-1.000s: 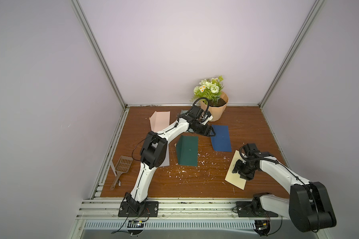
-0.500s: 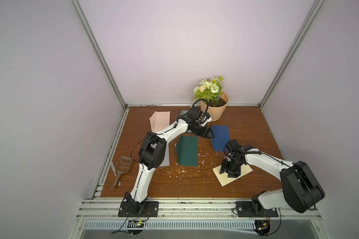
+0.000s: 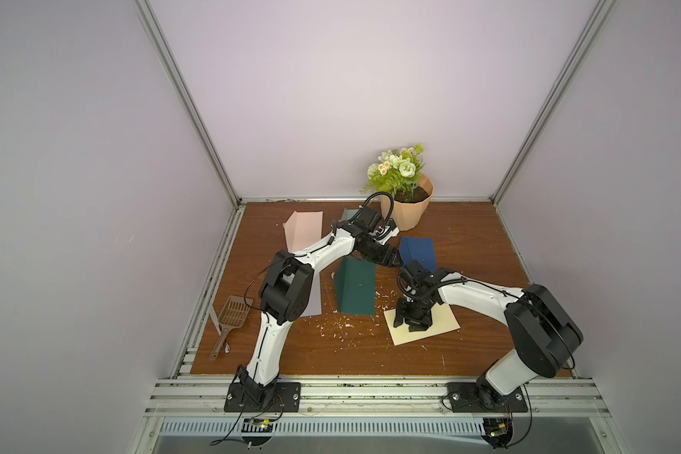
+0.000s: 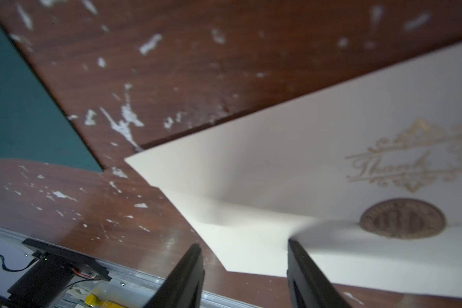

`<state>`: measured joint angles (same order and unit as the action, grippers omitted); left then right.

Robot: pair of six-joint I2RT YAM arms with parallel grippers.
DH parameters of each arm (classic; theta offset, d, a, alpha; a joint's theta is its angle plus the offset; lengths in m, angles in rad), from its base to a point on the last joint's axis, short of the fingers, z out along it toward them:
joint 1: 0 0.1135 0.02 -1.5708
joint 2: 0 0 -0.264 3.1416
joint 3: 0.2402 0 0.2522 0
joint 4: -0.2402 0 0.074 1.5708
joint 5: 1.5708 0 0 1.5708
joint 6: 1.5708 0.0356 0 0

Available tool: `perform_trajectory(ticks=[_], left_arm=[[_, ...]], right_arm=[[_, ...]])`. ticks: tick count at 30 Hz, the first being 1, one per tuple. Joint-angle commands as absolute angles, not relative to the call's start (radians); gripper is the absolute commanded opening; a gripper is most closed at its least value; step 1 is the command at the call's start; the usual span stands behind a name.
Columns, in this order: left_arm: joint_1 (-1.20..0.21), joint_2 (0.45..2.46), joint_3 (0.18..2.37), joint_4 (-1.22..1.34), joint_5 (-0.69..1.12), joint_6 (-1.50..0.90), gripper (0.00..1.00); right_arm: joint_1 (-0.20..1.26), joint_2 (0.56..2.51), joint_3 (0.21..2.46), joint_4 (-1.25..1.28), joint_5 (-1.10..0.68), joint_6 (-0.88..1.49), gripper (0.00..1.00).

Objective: Open the envelope
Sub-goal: Move the envelope to the center of the board.

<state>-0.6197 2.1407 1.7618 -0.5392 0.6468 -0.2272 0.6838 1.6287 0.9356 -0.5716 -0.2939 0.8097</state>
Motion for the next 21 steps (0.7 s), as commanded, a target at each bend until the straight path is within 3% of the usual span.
perform_trajectory(ticks=[1,10,21], left_arm=[[-0.61,2.081,1.736,-0.553,0.642,-0.196,0.73],[-0.598,2.029,1.652,-0.575,0.723,-0.144,0.69],[-0.716,2.027,1.563,-0.571,0.858,-0.109,0.63]], right_arm=[[0.717,1.651,0.992,-0.557,-0.258,0.83,0.56],[0.713,1.425,1.049,-0.63,-0.066,0.984,0.59],[0.577,0.939,0.518,-0.561,-0.141,1.254,0.57]])
